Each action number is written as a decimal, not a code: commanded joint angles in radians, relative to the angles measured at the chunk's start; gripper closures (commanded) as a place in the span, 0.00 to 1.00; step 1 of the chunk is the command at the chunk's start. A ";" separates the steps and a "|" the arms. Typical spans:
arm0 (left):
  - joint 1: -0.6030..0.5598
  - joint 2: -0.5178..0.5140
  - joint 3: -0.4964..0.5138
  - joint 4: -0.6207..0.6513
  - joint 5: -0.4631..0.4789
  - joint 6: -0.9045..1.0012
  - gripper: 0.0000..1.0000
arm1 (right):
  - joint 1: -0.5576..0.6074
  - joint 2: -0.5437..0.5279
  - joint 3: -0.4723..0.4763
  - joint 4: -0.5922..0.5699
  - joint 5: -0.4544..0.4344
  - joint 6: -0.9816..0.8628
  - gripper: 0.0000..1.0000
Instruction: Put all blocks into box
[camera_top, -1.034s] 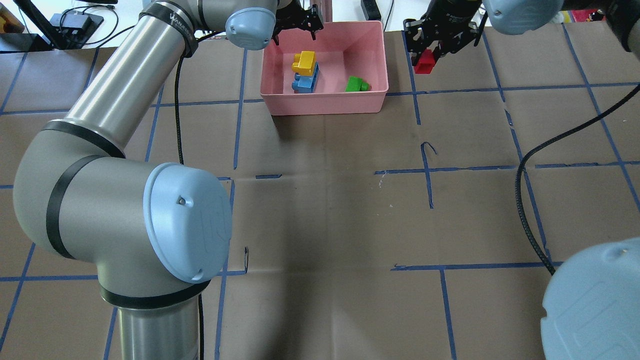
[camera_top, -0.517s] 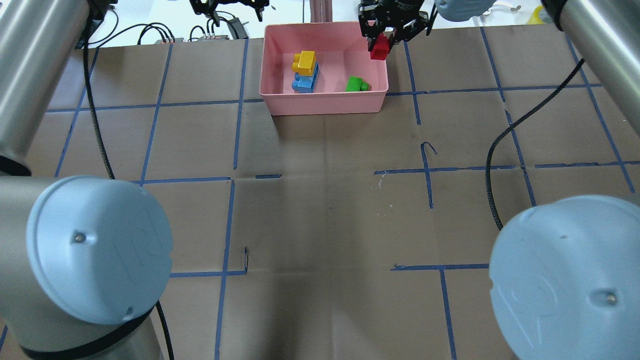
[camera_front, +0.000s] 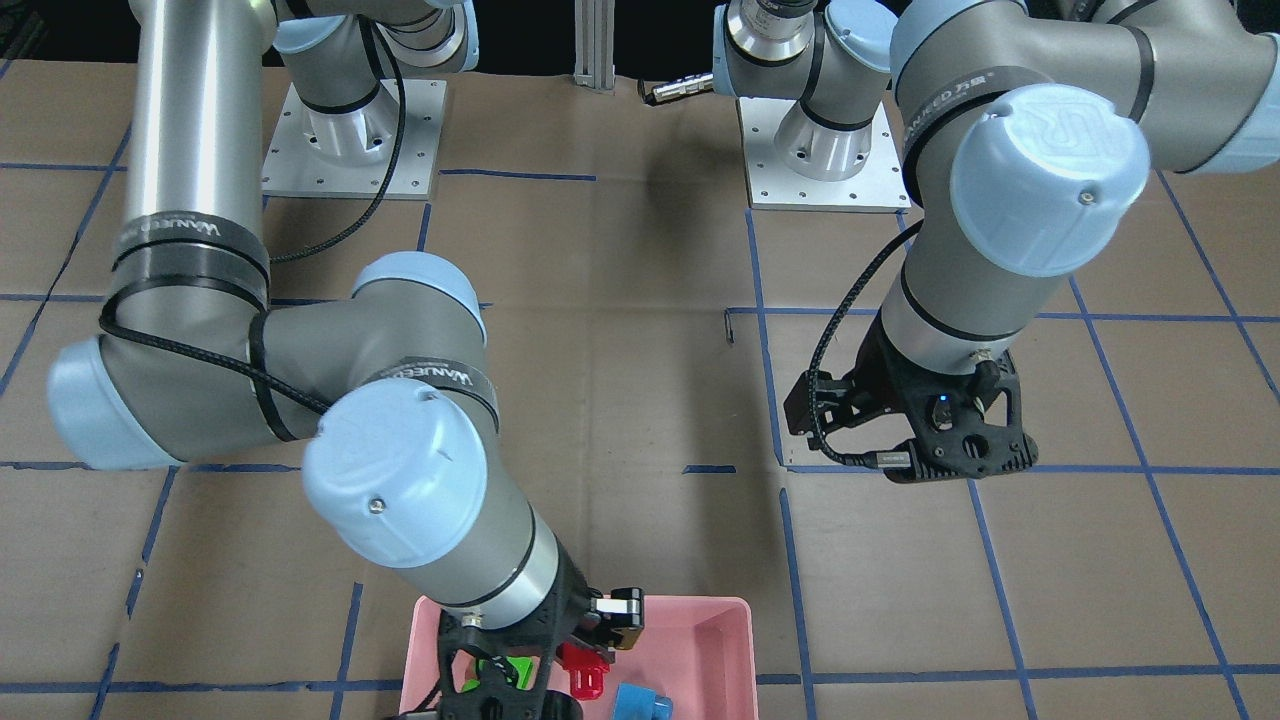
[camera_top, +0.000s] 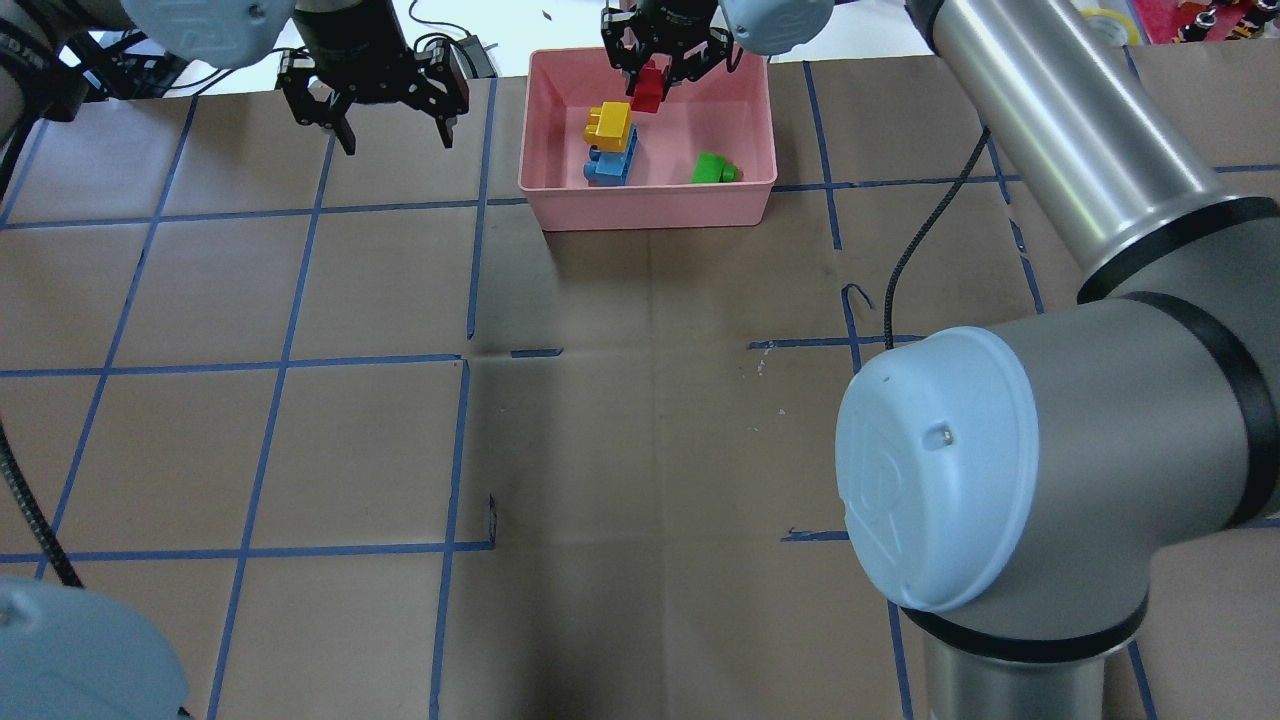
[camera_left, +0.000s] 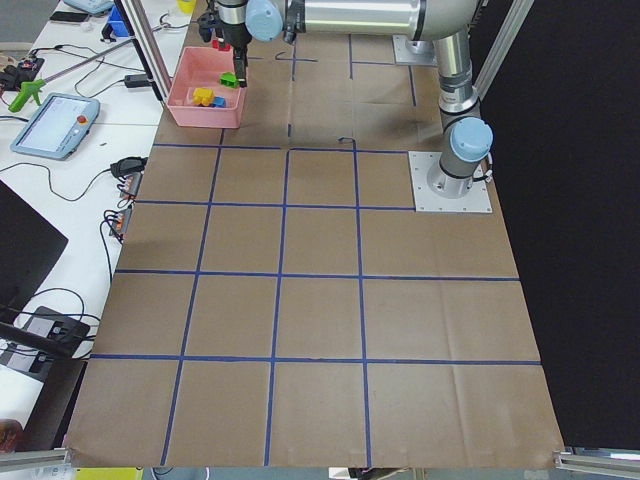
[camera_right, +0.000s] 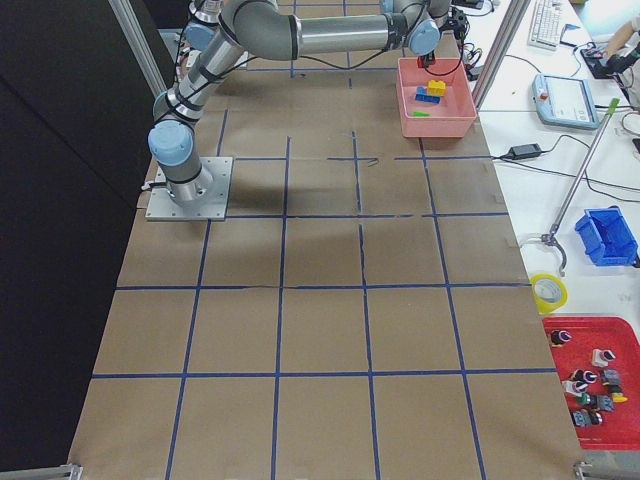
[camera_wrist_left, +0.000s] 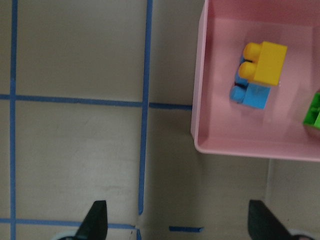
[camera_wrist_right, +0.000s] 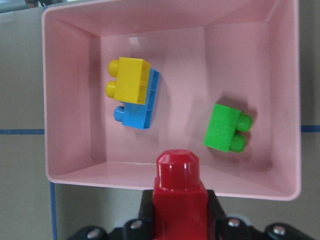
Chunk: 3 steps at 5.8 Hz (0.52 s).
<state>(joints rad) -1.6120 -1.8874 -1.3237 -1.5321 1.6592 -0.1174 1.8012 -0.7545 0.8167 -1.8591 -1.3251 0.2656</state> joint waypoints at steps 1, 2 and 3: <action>-0.018 0.118 -0.133 -0.105 0.014 -0.007 0.02 | 0.023 0.063 -0.048 -0.031 0.003 0.003 0.01; -0.025 0.154 -0.134 -0.108 -0.016 -0.019 0.03 | 0.021 0.063 -0.048 -0.025 0.001 -0.003 0.00; -0.031 0.203 -0.143 -0.102 -0.079 0.001 0.06 | 0.021 0.061 -0.048 -0.020 0.000 -0.005 0.00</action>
<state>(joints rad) -1.6361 -1.7296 -1.4570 -1.6317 1.6294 -0.1270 1.8219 -0.6937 0.7696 -1.8828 -1.3240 0.2633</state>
